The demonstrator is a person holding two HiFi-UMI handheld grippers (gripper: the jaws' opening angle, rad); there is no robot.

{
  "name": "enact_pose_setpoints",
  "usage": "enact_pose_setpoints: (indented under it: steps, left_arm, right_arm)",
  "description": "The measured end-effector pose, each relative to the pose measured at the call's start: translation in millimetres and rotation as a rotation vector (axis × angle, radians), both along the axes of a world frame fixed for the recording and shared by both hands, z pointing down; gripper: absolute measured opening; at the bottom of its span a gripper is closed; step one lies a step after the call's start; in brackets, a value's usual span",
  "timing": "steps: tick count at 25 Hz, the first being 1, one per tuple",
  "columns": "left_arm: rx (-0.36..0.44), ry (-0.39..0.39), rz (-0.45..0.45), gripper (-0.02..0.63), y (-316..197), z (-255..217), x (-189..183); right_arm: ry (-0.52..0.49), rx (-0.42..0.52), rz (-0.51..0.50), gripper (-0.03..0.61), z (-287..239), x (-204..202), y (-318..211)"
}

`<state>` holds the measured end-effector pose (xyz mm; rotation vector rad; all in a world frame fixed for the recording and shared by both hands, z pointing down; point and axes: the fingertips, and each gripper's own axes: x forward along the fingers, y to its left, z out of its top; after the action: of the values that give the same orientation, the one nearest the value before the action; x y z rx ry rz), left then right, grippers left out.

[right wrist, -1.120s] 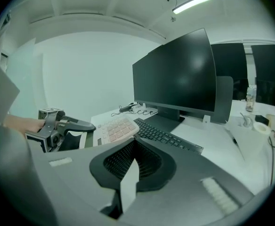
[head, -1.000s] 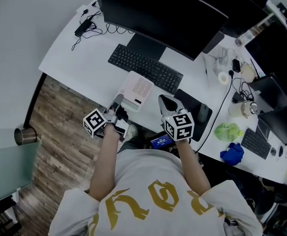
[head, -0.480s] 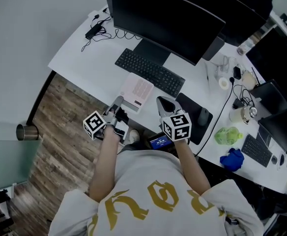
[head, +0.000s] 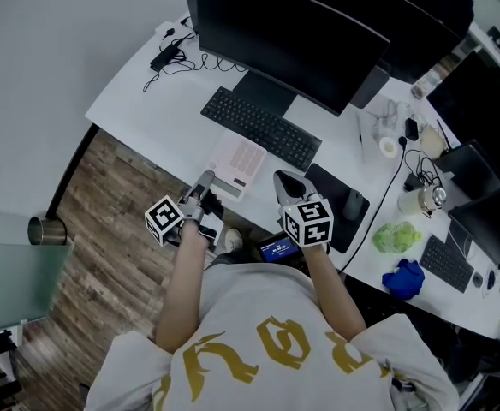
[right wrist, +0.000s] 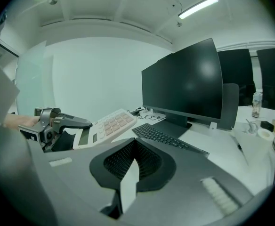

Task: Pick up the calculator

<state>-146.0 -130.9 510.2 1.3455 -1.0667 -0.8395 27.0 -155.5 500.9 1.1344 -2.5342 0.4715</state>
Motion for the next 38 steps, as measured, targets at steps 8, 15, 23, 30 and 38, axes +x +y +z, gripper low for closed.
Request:
enact_pose_setpoints:
  steps: [8, 15, 23, 30, 38]
  left_arm:
    - [-0.003, 0.012, -0.002, 0.066, 1, 2, -1]
    - [-0.002, 0.017, -0.008, 0.066, 2, 2, -5]
    - [-0.001, 0.026, -0.014, 0.066, 2, 2, -8]
    - [0.01, 0.052, -0.015, 0.066, -1, -1, -7]
    - [-0.006, 0.038, -0.011, 0.066, -3, 5, -10]
  right_arm:
    - [-0.001, 0.001, 0.011, 0.023, 2, 3, 0]
    - [-0.003, 0.002, 0.015, 0.023, 1, 2, -1]
    - [0.001, 0.012, 0.003, 0.023, -1, -1, -1]
    - [0.005, 0.008, 0.01, 0.023, 0, 1, -2]
    - [0.007, 0.003, 0.011, 0.023, 2, -1, -5]
